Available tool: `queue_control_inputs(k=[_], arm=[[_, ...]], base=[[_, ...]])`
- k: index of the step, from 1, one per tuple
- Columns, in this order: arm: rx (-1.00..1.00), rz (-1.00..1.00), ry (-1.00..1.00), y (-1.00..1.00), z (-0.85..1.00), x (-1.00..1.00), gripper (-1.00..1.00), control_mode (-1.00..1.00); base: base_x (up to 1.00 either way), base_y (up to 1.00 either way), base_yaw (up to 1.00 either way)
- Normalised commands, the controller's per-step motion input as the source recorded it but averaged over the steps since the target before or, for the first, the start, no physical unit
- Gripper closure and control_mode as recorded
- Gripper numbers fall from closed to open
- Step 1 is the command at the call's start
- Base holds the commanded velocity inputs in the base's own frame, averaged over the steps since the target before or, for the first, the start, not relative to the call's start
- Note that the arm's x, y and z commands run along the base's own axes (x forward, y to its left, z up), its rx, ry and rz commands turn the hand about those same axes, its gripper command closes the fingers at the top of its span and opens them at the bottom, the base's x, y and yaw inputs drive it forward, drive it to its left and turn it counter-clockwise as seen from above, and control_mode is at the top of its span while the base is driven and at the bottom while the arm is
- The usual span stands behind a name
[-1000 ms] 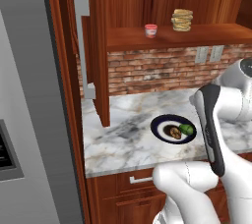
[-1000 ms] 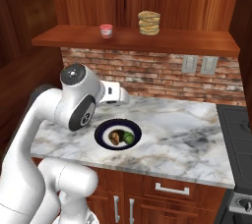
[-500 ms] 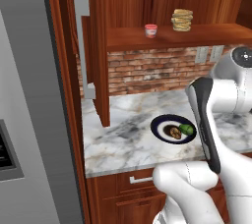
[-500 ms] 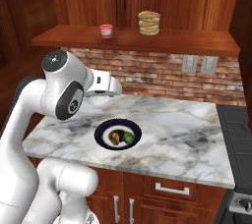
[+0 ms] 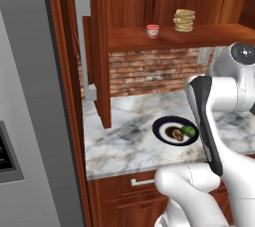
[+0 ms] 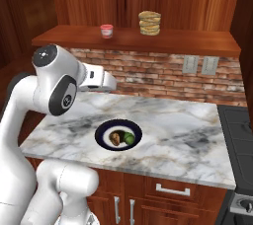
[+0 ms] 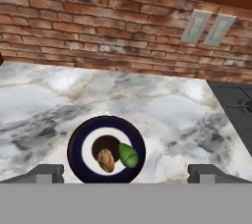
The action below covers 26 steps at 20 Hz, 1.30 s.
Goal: Pick the avocado and bread from the counter and place them on the plate. Then pick the jam from the cabinet and place it next to the plate. Lastly close the cabinet door.
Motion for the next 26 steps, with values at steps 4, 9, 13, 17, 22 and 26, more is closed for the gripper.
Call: queue_control_inputs(k=[4,9,13,17,22,26], arm=[[0.02,0.00,-0.04,0.07,0.34,0.00,-1.00,-1.00],[0.01,0.00,-0.08,0.08,0.40,0.00,-1.00,-1.00],[0.01,0.00,-0.08,0.13,0.42,0.02,-1.00,-1.00],[0.01,0.00,-0.04,0.18,0.30,0.10,-1.00,-1.00],[0.01,0.00,-0.02,0.23,0.14,0.20,-1.00,-1.00],[0.04,0.00,-0.02,0.28,0.05,0.28,-1.00,-1.00]], base=[[0.00,0.00,0.00],[0.00,0.00,0.00],[0.00,0.00,0.00],[0.00,0.00,0.00],[0.00,0.00,0.00],[0.00,0.00,0.00]])
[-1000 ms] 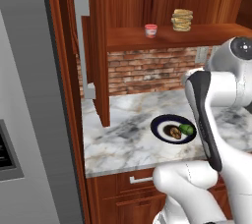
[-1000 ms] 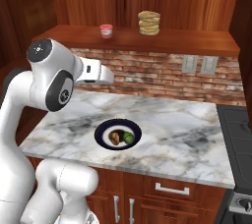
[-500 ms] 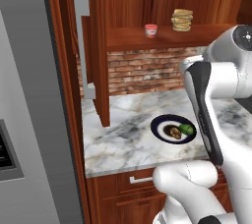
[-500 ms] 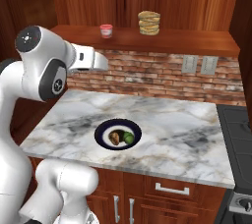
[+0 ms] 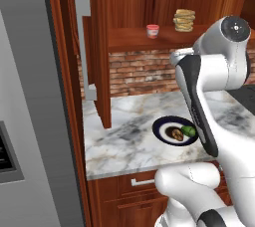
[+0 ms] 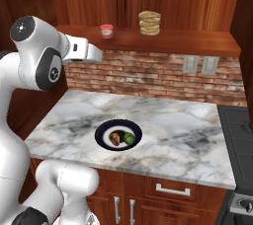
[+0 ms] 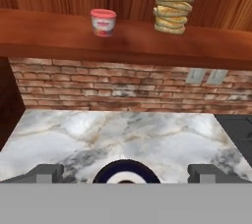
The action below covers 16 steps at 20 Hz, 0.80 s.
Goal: Pick the avocado and bread from the counter and place them on the plate. Then pick the jam from the cabinet and place it next to the plate. Lastly close the cabinet door.
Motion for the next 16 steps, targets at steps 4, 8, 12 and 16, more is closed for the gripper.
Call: queue_control_inputs(k=[4,8,12,16], arm=[[0.07,0.00,-0.12,0.13,0.01,0.26,-1.00,-1.00],[0.07,0.00,-0.18,0.02,0.05,0.21,-1.00,-1.00],[0.06,0.00,-0.19,0.00,0.02,0.17,-1.00,-1.00],[0.00,0.00,-0.09,0.00,0.12,0.28,-1.00,-1.00]], base=[[0.00,0.00,0.00],[0.00,0.00,0.00],[0.00,0.00,0.00],[0.00,0.00,0.00]])
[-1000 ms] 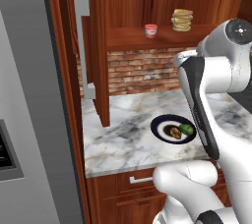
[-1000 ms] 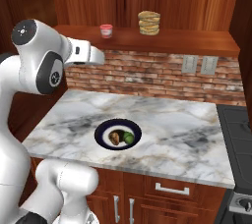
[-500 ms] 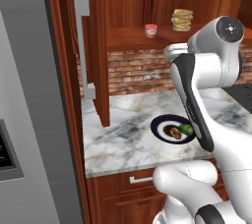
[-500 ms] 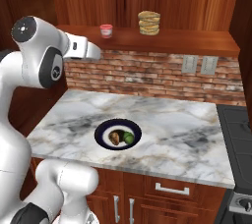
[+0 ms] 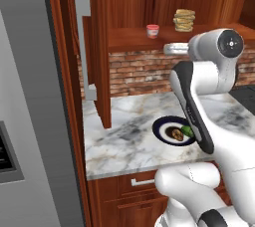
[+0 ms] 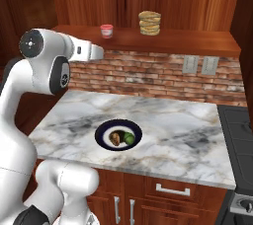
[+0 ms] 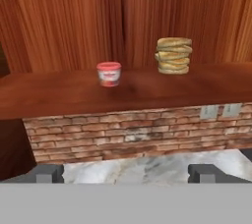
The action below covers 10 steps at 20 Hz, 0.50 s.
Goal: Pick the avocado and bread from the counter and place them on the plate. Then pick the jam from the cabinet and place it next to the plate. Lastly close the cabinet door.
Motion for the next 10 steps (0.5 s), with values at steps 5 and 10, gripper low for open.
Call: queue_control_inputs(k=[5,10], arm=[[-0.03,0.04,0.01,0.05,0.40,0.37,-1.00,-1.00],[-0.07,0.09,0.14,0.02,0.47,0.31,-1.00,-1.00]], base=[[0.00,0.00,0.00],[0.00,0.00,0.00]])
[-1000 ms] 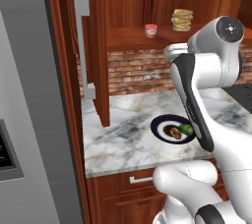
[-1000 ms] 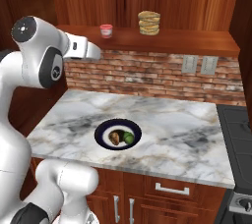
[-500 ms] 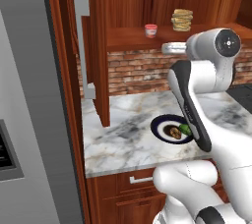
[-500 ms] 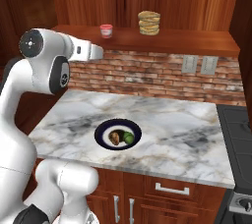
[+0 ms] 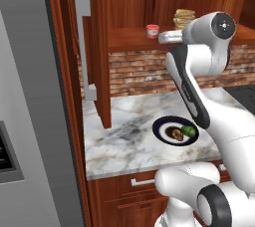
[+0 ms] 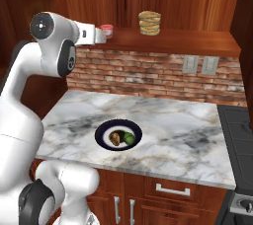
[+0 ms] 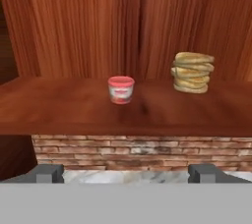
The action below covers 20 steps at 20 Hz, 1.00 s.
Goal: Pick the avocado and bread from the counter and place them on the plate. Then pick the jam from the cabinet and place it next to the plate. Lastly close the cabinet door.
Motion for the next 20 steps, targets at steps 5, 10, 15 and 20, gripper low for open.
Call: queue_control_inputs(k=[5,10,15,20], arm=[[-0.07,0.10,0.23,0.03,0.04,0.35,-1.00,-1.00],[-0.06,0.07,0.18,0.07,-0.07,0.37,-1.00,-1.00],[0.00,0.03,0.02,0.01,-0.37,0.26,-1.00,-1.00],[0.00,0.01,-0.03,0.00,-0.52,0.25,-1.00,-1.00]], base=[[0.00,0.00,0.00],[0.00,0.00,0.00],[0.00,0.00,0.00],[0.00,0.00,0.00]])
